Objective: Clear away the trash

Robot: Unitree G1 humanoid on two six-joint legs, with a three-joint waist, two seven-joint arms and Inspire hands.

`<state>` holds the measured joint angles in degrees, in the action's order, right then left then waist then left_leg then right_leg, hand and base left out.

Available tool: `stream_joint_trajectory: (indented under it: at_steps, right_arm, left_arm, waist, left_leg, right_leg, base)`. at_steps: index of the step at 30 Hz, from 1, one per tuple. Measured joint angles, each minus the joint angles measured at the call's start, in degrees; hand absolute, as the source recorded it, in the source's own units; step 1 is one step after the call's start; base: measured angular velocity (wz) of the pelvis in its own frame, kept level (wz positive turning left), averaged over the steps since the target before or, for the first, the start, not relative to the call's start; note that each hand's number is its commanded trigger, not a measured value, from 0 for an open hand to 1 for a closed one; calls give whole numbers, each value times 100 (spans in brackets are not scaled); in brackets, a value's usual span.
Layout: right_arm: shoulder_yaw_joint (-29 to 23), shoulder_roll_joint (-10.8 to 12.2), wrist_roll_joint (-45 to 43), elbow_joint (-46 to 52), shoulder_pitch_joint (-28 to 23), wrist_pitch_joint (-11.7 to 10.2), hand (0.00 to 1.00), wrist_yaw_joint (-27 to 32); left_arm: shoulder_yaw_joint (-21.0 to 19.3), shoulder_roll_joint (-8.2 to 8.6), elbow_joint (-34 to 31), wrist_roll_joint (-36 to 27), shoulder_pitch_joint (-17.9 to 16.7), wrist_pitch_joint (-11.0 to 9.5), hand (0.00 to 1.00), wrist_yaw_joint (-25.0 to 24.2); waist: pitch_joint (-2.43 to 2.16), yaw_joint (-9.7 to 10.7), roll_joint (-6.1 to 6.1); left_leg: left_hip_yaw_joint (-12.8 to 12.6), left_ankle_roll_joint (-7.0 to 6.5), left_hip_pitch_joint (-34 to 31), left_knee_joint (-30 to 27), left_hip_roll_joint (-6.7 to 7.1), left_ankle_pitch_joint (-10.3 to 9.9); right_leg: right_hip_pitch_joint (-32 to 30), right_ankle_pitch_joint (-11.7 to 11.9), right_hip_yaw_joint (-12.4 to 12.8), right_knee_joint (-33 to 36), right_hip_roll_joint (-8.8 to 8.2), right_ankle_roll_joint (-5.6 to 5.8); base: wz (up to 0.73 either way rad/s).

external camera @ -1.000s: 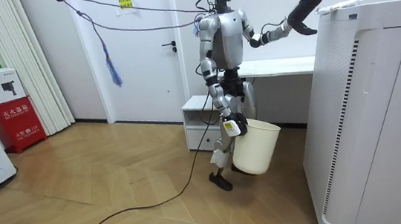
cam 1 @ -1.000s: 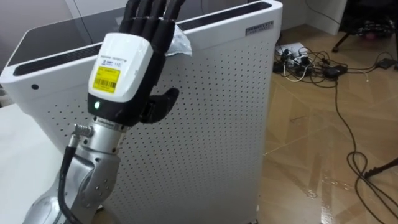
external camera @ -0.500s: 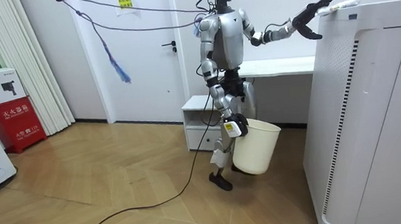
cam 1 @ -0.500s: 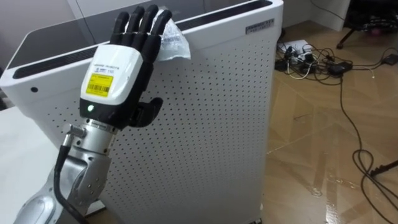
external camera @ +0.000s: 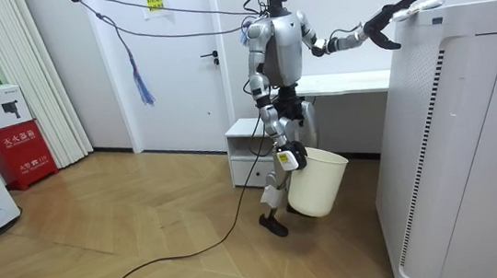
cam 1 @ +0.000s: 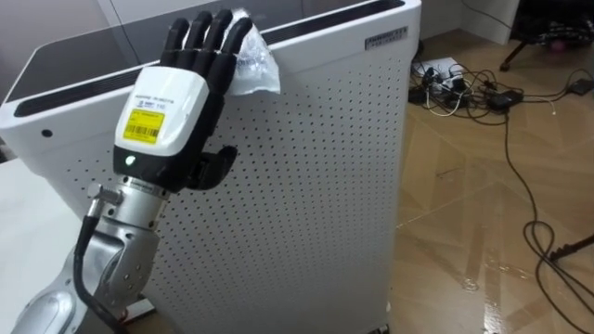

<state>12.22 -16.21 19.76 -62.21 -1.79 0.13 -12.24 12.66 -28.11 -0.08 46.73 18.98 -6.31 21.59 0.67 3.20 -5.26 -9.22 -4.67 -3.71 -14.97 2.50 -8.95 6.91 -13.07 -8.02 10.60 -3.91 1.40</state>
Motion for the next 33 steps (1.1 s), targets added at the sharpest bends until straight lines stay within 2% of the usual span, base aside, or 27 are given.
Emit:
stream_joint_trajectory:
  at_steps: [3,6,10,15,23,29,33]
  right_arm:
    - [-3,-4,-5,0,-1,0,100,4]
    - [-9,-21,-7,1,2,0,100,8]
    - [-10,-43,-7,1,-2,0,100,25]
    - [3,-139,-4,9,-8,0,100,26]
    - [3,-155,0,1,-6,0,100,37]
    - [3,-141,28,30,-1,0,100,58]
    - [10,-145,91,97,30,-2,100,90]
  left_arm:
    - [-11,4,0,-30,32,3,100,-14]
    - [-107,3,17,-256,309,4,100,-6]
    - [-252,3,31,-498,448,22,100,45]
    - [-305,1,128,-560,476,62,100,202]
    - [-308,2,128,-604,550,103,100,314]
    - [-343,11,-180,-768,577,141,100,186]
    - [-338,231,-932,-1731,571,82,100,130]
  waist:
    - [2,7,3]
    - [7,-6,12]
    - [7,16,11]
    - [-18,20,-31]
    - [-7,28,-20]
    - [8,-46,3]
    - [9,-160,19]
  left_leg:
    - [-3,0,9,12,3,0]
    - [-19,1,44,42,9,0]
    - [-46,1,77,76,11,1]
    - [-98,6,147,148,10,4]
    - [-97,7,143,156,5,4]
    - [-99,7,109,160,7,3]
    - [-93,5,62,159,17,2]
  right_leg:
    - [1,0,3,0,-4,0]
    - [16,0,8,1,-10,0]
    - [34,0,18,-6,-16,0]
    - [51,0,28,-7,-21,0]
    - [37,0,28,-12,-19,0]
    - [1,0,47,-12,-13,0]
    - [-44,0,16,-4,-29,0]
  base:
    - [0]
    - [-1]
    - [-4]
    - [-6]
    - [0]
    - [1]
    - [2]
